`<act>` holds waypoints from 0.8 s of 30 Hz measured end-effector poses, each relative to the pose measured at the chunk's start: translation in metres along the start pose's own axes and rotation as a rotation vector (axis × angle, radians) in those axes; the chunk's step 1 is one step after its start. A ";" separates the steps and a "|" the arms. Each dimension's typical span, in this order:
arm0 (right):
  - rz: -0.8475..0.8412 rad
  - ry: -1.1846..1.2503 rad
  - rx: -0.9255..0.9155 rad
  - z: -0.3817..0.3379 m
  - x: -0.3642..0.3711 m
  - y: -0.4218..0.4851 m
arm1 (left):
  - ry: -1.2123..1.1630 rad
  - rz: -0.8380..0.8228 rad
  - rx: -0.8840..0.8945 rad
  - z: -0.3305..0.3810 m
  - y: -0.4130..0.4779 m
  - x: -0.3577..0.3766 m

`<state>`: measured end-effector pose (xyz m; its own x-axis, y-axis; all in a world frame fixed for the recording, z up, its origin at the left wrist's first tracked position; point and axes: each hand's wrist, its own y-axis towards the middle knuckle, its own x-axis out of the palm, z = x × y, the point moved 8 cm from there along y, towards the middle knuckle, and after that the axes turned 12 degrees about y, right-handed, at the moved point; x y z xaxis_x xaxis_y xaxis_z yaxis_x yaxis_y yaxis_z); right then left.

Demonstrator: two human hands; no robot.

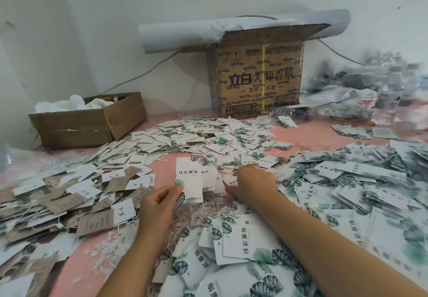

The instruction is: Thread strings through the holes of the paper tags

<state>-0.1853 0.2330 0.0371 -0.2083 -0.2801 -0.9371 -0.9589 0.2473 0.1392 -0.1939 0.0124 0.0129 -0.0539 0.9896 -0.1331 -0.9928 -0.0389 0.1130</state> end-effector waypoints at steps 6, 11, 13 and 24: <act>-0.093 -0.006 0.040 0.003 0.007 -0.001 | 0.046 0.001 0.047 0.002 -0.001 0.001; -0.086 -0.004 0.105 0.007 0.006 0.000 | -0.013 -0.009 0.029 0.000 0.000 0.002; -0.084 0.021 0.121 0.008 0.006 0.001 | -0.024 -0.006 0.027 0.000 0.000 0.002; -0.038 0.079 0.119 0.008 0.002 0.002 | -0.024 -0.031 0.018 -0.003 0.002 0.003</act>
<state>-0.1862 0.2399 0.0331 -0.1915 -0.3620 -0.9123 -0.9377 0.3420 0.0611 -0.1969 0.0150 0.0094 -0.0200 0.9934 -0.1131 -0.9919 -0.0055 0.1272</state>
